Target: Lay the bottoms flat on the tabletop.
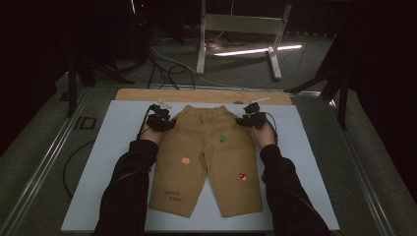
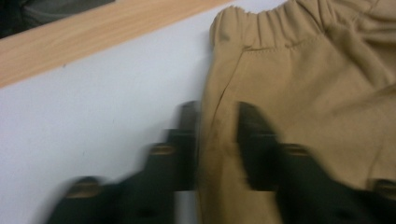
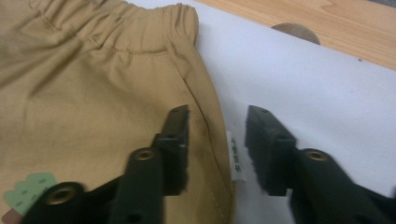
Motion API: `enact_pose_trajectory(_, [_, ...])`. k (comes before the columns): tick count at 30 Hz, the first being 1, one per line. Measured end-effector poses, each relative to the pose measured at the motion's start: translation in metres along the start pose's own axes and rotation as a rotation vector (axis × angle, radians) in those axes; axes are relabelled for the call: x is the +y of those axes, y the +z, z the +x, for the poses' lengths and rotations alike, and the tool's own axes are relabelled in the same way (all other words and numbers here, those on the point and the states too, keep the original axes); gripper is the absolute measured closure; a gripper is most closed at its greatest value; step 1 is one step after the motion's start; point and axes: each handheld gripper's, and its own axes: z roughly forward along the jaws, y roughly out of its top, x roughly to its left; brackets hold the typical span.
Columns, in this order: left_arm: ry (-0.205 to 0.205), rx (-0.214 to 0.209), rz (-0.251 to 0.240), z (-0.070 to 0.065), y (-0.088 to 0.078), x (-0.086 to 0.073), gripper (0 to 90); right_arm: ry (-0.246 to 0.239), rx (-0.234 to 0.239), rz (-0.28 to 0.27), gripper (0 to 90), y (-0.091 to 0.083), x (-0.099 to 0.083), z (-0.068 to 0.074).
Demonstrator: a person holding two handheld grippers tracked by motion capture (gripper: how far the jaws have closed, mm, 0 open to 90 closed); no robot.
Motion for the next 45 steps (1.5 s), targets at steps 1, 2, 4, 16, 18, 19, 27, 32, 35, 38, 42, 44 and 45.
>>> enact_pose_trajectory(1, [-0.014, -0.009, 0.001, 0.000, -0.001, 0.000, 40.7, 0.006, -0.005, -0.011, 43.4, -0.003, 0.001, 0.000])
enact_pose_trajectory(2, [-0.022, -0.008, -0.005, 0.000, -0.002, 0.000, 40.7, 0.006, -0.005, -0.011, 43.4, -0.003, 0.001, 0.000])
enact_pose_trajectory(4, [-0.040, -0.036, -0.016, 0.001, -0.005, 0.000, 31.2, 0.018, 0.010, -0.029, 35.2, -0.008, 0.001, -0.002])
enact_pose_trajectory(16, [-0.003, -0.181, -0.084, -0.012, -0.039, 0.001, 2.1, 0.020, 0.121, -0.067, 12.2, -0.038, -0.006, 0.001])
enact_pose_trajectory(18, [-0.007, -0.200, -0.103, -0.013, -0.046, -0.001, 2.1, -0.003, 0.122, -0.062, 12.2, -0.044, -0.009, 0.006])
enact_pose_trajectory(19, [0.006, -0.203, -0.100, -0.014, -0.050, -0.003, 2.1, -0.012, 0.133, -0.068, 12.3, -0.047, -0.011, 0.009])
enact_pose_trajectory(27, [0.070, -0.255, -0.141, -0.021, -0.081, -0.023, 1.9, -0.061, 0.197, -0.101, 13.3, -0.076, -0.034, 0.027])
enact_pose_trajectory(32, [0.087, -0.292, -0.148, -0.029, -0.100, -0.038, 1.9, -0.053, 0.239, -0.098, 13.3, -0.091, -0.052, 0.034])
enact_pose_trajectory(35, [0.097, -0.314, -0.166, -0.034, -0.113, -0.048, 2.0, -0.076, 0.256, -0.104, 12.9, -0.100, -0.065, 0.040])
enact_pose_trajectory(38, [0.125, -0.337, -0.169, -0.041, -0.126, -0.060, 2.0, -0.073, 0.275, -0.117, 13.2, -0.112, -0.078, 0.045])
enact_pose_trajectory(42, [0.148, -0.378, -0.186, -0.053, -0.142, -0.078, 2.0, -0.090, 0.280, -0.131, 13.8, -0.127, -0.098, 0.054])
enact_pose_trajectory(44, [0.161, -0.400, -0.186, -0.059, -0.150, -0.086, 2.0, -0.094, 0.279, -0.132, 14.0, -0.134, -0.108, 0.059])
enact_pose_trajectory(45, [0.172, -0.411, -0.189, -0.062, -0.155, -0.091, 2.0, -0.099, 0.275, -0.116, 14.0, -0.137, -0.113, 0.061])
